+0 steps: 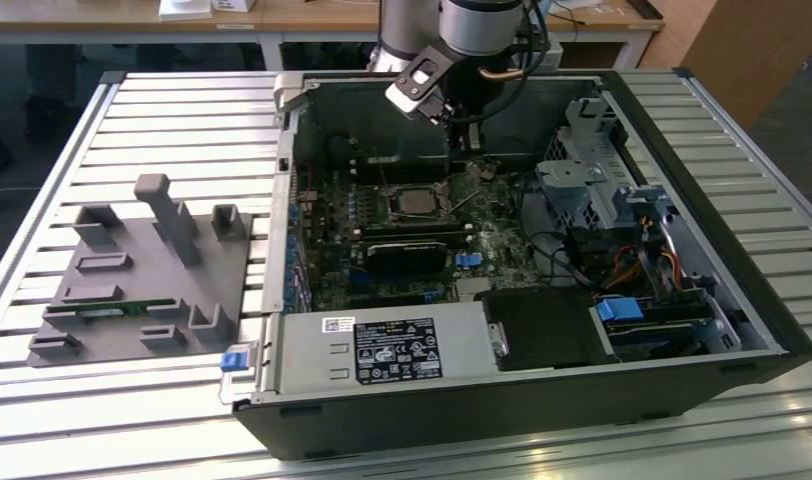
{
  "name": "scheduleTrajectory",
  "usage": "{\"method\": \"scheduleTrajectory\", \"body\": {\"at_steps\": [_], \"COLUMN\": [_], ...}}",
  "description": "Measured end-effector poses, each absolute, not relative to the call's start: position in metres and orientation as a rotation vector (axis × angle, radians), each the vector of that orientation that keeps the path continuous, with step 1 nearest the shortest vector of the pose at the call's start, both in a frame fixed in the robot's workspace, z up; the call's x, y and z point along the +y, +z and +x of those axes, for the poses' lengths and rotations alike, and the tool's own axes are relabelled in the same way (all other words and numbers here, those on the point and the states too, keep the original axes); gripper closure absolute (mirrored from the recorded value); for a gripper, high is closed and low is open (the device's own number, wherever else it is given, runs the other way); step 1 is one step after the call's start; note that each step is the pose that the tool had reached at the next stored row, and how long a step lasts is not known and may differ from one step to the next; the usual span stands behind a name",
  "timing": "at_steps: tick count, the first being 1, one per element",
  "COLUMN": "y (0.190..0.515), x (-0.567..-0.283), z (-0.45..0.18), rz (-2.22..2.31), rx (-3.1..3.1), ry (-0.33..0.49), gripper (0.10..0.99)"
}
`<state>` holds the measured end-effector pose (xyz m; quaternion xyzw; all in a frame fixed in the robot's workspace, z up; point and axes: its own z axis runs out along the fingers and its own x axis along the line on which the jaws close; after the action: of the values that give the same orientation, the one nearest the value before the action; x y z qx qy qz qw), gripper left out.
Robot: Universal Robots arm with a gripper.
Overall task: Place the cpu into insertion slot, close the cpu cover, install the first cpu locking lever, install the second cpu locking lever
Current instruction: 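Close the cpu cover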
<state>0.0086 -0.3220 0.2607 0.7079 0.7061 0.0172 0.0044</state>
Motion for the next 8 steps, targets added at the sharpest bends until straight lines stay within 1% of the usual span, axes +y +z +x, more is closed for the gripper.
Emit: {"method": "scheduleTrajectory", "body": {"at_steps": [8], "y": [0.2602], "x": [-0.3210], "z": [0.0165], "rz": [2.218], "rx": [2.212], "ry": [0.053], "gripper": [0.980]}}
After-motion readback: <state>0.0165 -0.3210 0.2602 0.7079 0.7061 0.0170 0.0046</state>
